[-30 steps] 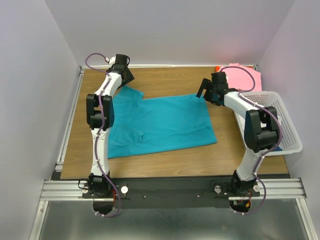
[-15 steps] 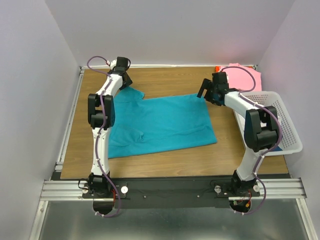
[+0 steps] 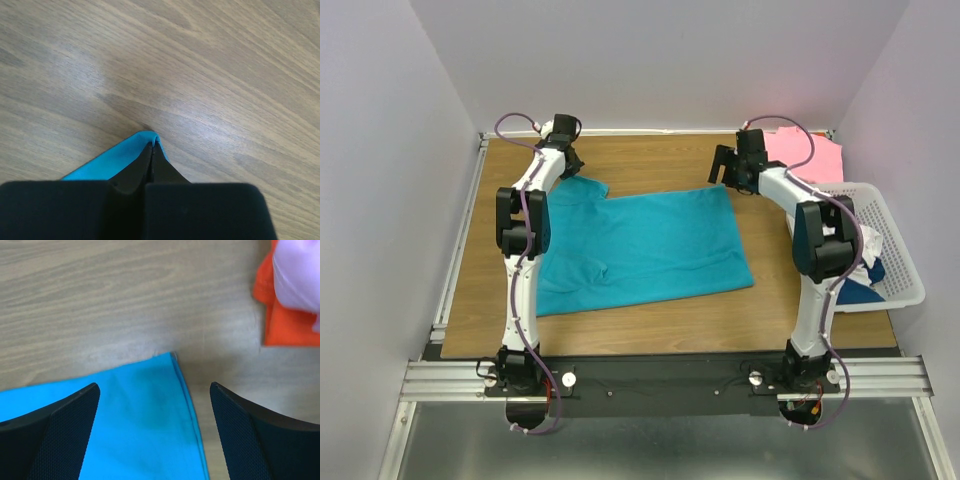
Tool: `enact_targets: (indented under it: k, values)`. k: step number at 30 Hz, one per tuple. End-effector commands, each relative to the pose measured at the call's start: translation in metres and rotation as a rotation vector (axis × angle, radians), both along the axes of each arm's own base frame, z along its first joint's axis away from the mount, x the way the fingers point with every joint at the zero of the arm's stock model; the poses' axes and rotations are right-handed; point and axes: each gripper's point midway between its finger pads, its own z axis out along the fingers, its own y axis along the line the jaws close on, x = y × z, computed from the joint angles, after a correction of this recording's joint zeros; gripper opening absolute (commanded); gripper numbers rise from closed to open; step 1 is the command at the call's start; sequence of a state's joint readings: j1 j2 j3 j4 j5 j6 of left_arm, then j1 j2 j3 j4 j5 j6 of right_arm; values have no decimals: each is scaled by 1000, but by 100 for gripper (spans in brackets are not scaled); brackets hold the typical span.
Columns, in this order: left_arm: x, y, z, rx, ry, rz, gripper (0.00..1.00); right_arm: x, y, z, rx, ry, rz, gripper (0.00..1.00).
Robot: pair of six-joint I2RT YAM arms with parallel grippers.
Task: Fold and stack the t-shirts
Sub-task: Fold the tshirt
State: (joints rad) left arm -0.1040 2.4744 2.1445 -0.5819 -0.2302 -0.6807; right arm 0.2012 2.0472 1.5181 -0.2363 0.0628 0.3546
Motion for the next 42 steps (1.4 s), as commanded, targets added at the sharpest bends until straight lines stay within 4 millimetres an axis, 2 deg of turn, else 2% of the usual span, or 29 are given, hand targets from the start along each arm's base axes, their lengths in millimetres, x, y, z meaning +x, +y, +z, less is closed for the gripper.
enact_targets:
  k: [1,3,5,6,9,10,11,13,14,15,17,19,20,21,23,24,26,28,31,34,38,39,41,42]
  values:
    - [-6,3,-5,0,23,-7,0,25,5,0,-33,-30,52,95]
    - [-5,4,6,-3,0,-4,0,31,6,-17,-58,-10,51,91]
    - [-5,3,16,-6,-23,-5,0,40,6,-18,-91,-24,38,83]
    - [-5,3,19,-7,-29,-5,0,41,6,-28,-102,-12,39,82]
    - [-8,5,30,-3,-47,0,0,44,8,-38,-120,-3,33,79]
    - [-11,5,27,-5,-38,1,0,44,7,-42,-126,2,31,78]
    - [-12,5,33,-7,-49,2,0,45,6,-45,-129,7,29,72]
    - [-15,0,32,-26,-48,-17,0,45,10,-52,-131,15,36,65]
    - [-17,-1,31,-29,-44,-31,0,43,11,-55,-130,23,39,57]
    - [-19,-3,35,-33,-49,-38,0,42,13,-54,-122,24,42,53]
    - [-27,-2,31,-32,-38,-36,0,36,15,-58,-119,38,41,46]
    - [-30,-2,41,-40,-63,-33,0,32,16,-57,-124,39,38,37]
    - [-37,-2,33,-40,-44,-34,0,28,15,-55,-124,42,36,35]
    - [-37,-2,44,-45,-73,-33,0,26,16,-54,-130,42,33,34]
    - [-47,-1,40,-43,-65,-28,0,20,16,-54,-141,45,27,35]
    - [-49,-1,48,-46,-80,-28,0,20,14,-50,-155,38,17,35]
    - [-56,-2,45,-50,-74,-31,0,17,12,-51,-178,39,4,38]
    - [-59,-3,52,-58,-92,-36,0,14,11,-52,-195,42,-4,37]
    - [-72,-5,46,-63,-76,-40,0,11,7,-57,-212,53,-18,21]
    - [-80,-7,48,-70,-79,-40,0,12,9,-57,-208,51,-13,1]
    - [-90,-7,56,-72,-91,-35,0,16,17,-40,-223,14,9,1]
    - [-93,-7,65,-74,-108,-37,0,15,18,-36,-226,5,10,1]
    - [-102,-7,63,-75,-101,-32,0,11,20,-29,-243,-6,3,1]
    - [-104,-7,74,-81,-129,-31,0,10,18,-17,-244,-27,-10,1]
